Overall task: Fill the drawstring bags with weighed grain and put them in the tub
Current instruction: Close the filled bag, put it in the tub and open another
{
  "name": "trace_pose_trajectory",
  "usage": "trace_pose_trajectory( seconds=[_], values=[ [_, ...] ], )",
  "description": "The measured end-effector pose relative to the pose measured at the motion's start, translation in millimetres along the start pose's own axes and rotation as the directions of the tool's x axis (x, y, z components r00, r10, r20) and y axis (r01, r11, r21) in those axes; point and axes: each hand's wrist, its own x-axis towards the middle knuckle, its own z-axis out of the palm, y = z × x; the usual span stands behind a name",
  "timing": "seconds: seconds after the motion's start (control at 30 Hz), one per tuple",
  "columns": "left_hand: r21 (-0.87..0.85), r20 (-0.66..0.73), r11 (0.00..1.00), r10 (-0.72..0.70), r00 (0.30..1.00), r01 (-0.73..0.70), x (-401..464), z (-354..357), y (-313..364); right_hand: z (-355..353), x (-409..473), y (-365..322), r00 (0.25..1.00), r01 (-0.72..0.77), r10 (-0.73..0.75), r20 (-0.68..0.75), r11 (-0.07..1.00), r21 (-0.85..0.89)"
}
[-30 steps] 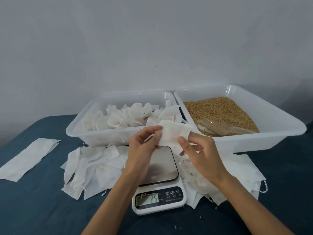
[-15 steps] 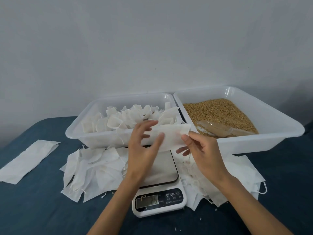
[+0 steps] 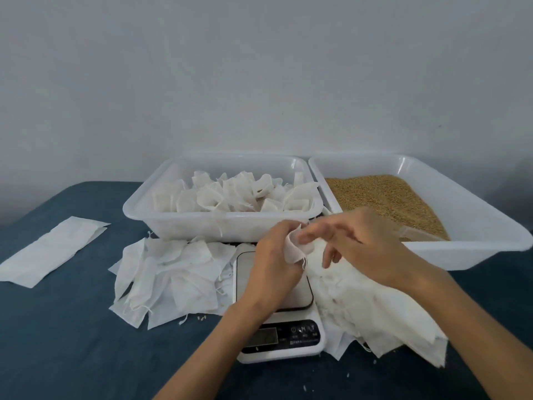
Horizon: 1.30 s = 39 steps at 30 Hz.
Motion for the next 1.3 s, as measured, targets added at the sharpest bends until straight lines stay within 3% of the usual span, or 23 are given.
trace_pose_trajectory(
  seconds=[0.07, 0.13, 0.2, 0.27, 0.33, 0.47, 0.6, 0.77, 0.93, 1.03, 1.2, 1.3],
  values=[
    [-0.128, -0.012, 0.989, -0.070, 0.998, 0.067, 0.0, -1.0, 0.5, -21.8, 7.6, 5.8, 0.987, -0.029, 0.028, -0.157, 1.000, -0.004],
    [-0.280, 0.023, 0.951, -0.129, 0.991, 0.130, 1.2, -1.8, -0.6, -53.8, 15.5, 34.7, 0.956, -0.139, 0.076, -0.284, 0.968, -0.208],
    [-0.378, 0.036, 0.908, -0.179, 0.983, 0.179, 3.2, -2.6, -0.9, -91.8, 18.0, 75.4, 0.930, -0.364, 0.273, -0.247, 0.781, -0.508],
    [-0.433, 0.037, 0.878, -0.212, 0.977, 0.207, 4.7, -2.3, -2.8, -117.6, 12.4, 112.5, 0.788, -0.489, 0.601, -0.134, 0.479, -0.728],
    [-0.459, 0.035, 0.861, -0.230, 0.973, 0.220, 5.6, -1.5, -5.3, -127.7, 5.5, 133.8, 0.655, -0.511, 0.752, -0.079, 0.363, -0.779],
    [-0.482, 0.036, 0.848, -0.233, 0.972, 0.221, 6.6, 0.2, -7.4, -127.7, 9.7, 151.0, 0.714, -0.452, 0.692, -0.108, 0.337, -0.826],
    [-0.479, 0.030, 0.851, -0.230, 0.973, 0.216, 5.8, -0.5, -5.6, -121.5, 20.7, 147.5, 0.730, -0.356, 0.683, -0.035, 0.336, -0.872],
    [-0.497, 0.011, 0.844, -0.229, 0.973, 0.204, 8.1, -2.8, -8.4, -149.5, 21.3, 145.5, 0.723, -0.443, 0.687, -0.070, 0.384, -0.810],
    [-0.493, 0.004, 0.848, -0.224, 0.975, 0.197, 8.1, 0.1, -10.8, -190.8, 19.6, 137.7, 0.649, -0.506, 0.727, -0.223, 0.194, -0.840],
    [-0.488, 0.014, 0.852, -0.209, 0.978, 0.189, 6.1, 1.8, -12.2, -181.0, 29.7, 137.5, 0.652, -0.493, 0.700, -0.290, 0.101, -0.864],
    [-0.501, 0.013, 0.840, -0.234, 0.972, 0.209, 5.8, 2.0, -12.6, -143.6, 63.3, 153.4, 0.695, -0.523, 0.641, -0.326, 0.139, -0.841],
    [-0.512, 0.003, 0.834, -0.236, 0.972, 0.204, 7.4, 1.6, -14.4, -132.1, 82.8, 165.2, 0.665, -0.591, 0.662, -0.346, 0.183, -0.786]
  ],
)
